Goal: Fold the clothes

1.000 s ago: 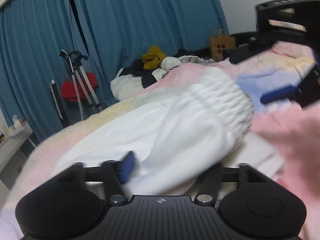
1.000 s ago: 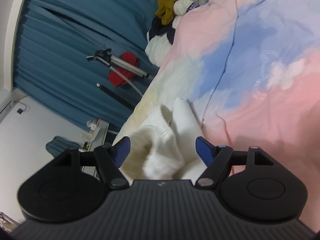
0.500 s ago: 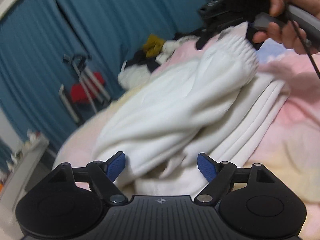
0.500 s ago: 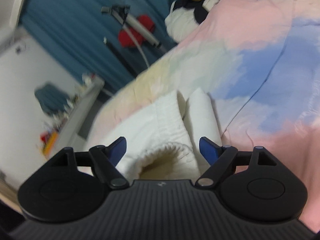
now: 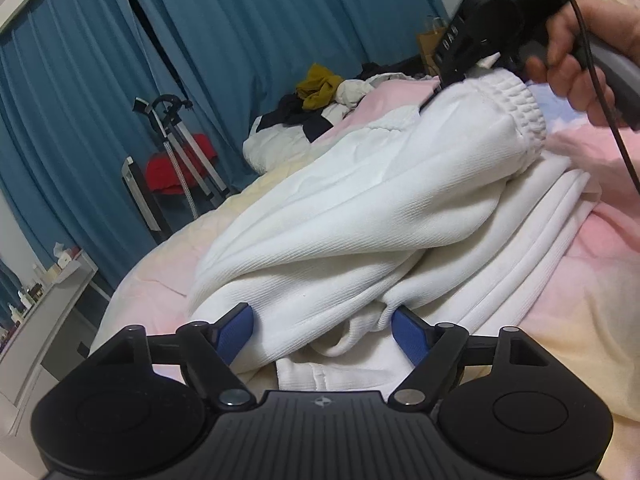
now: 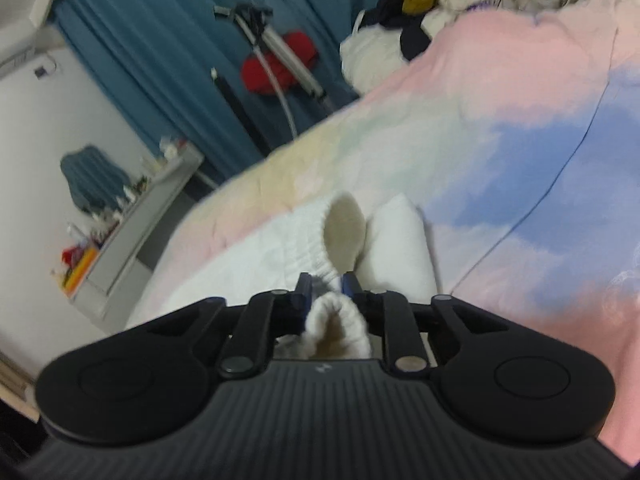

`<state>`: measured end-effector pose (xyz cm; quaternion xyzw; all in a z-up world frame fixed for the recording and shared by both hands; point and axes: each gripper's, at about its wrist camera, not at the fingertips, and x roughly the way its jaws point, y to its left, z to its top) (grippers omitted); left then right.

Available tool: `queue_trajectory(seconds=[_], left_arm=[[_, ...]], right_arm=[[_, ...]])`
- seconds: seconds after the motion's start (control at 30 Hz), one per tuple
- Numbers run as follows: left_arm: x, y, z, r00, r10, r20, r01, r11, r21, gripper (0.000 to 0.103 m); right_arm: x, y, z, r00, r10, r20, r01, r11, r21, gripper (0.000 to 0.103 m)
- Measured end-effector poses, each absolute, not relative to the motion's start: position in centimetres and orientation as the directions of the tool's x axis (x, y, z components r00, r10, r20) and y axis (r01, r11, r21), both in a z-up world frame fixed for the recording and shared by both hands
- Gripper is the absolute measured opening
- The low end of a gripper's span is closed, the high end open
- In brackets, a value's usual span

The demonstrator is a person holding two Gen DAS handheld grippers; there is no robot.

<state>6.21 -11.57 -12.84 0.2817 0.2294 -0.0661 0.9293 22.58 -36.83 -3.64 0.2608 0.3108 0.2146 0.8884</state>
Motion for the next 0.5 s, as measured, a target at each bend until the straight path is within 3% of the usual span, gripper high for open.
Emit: queue_trajectory(seconds=[0.2, 0.33, 0.5], left_arm=[[5.7, -11.7, -11.9, 0.905, -0.018, -0.426, 0.245, 0.839, 0.486, 0.075], [5.0, -12.1, -11.1, 0.92, -0.062, -0.386, 0.259, 0.836, 0.484, 0.075], [5.2, -12.3, -11.1, 0.904, -0.102, -0.415, 0.299, 0.844, 0.445, 0.076]], right_arm=[[20.3, -38.3, 0.0, 0.813, 0.503, -0.293, -0.244, 0.752, 0.612, 0.016], [19.3, -40.3, 0.4, 0.863, 0.42, -0.282, -0.184, 0.78, 0.598, 0.016], [21.6, -41.2, -4.4, 0.788, 0.395, -0.472, -0.063, 0.815, 0.576, 0.017]])
